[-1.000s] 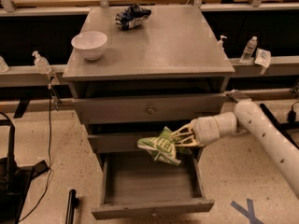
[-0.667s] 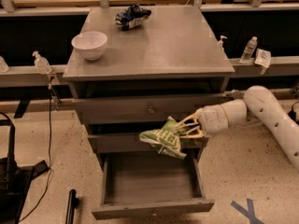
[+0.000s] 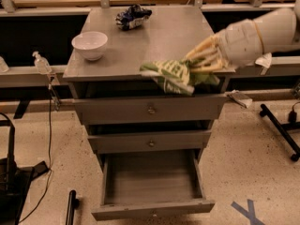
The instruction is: Pick green jalapeno chip bag from bottom drawer and place on counter
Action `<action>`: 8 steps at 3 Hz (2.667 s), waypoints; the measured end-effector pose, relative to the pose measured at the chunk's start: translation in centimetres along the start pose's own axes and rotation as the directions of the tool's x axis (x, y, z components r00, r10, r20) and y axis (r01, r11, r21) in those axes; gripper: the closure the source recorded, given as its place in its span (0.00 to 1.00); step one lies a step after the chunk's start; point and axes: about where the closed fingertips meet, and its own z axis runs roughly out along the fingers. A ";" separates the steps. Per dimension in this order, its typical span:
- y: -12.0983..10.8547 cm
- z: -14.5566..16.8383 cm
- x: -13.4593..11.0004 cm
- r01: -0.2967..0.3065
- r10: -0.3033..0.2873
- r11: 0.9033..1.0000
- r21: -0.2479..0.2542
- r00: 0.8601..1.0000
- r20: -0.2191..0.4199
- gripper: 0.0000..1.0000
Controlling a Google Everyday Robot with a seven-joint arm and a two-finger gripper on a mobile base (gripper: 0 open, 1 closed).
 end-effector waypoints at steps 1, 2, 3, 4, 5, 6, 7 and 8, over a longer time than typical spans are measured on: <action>-6.6 -0.4 -1.0 -0.042 0.044 0.999 0.017 0.995 -0.085 1.00; -9.6 -0.8 -2.1 -0.017 0.022 0.998 0.063 0.996 -0.081 1.00; -9.8 -0.5 -1.9 -0.016 0.021 0.998 0.062 0.996 -0.081 1.00; -11.4 0.3 -0.2 0.015 -0.007 0.998 0.066 0.993 -0.116 1.00; -14.7 1.5 5.2 0.022 -0.001 0.995 0.094 0.975 -0.221 1.00; -16.7 1.5 13.0 -0.047 0.111 0.984 0.173 0.917 -0.383 0.97; -17.1 1.4 18.0 -0.110 0.229 0.957 0.268 0.854 -0.467 0.74; -17.3 1.9 18.3 -0.112 0.234 0.955 0.276 0.854 -0.464 0.43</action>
Offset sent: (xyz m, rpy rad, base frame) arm 0.0373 0.0153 0.0428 -0.0466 0.0121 -0.0738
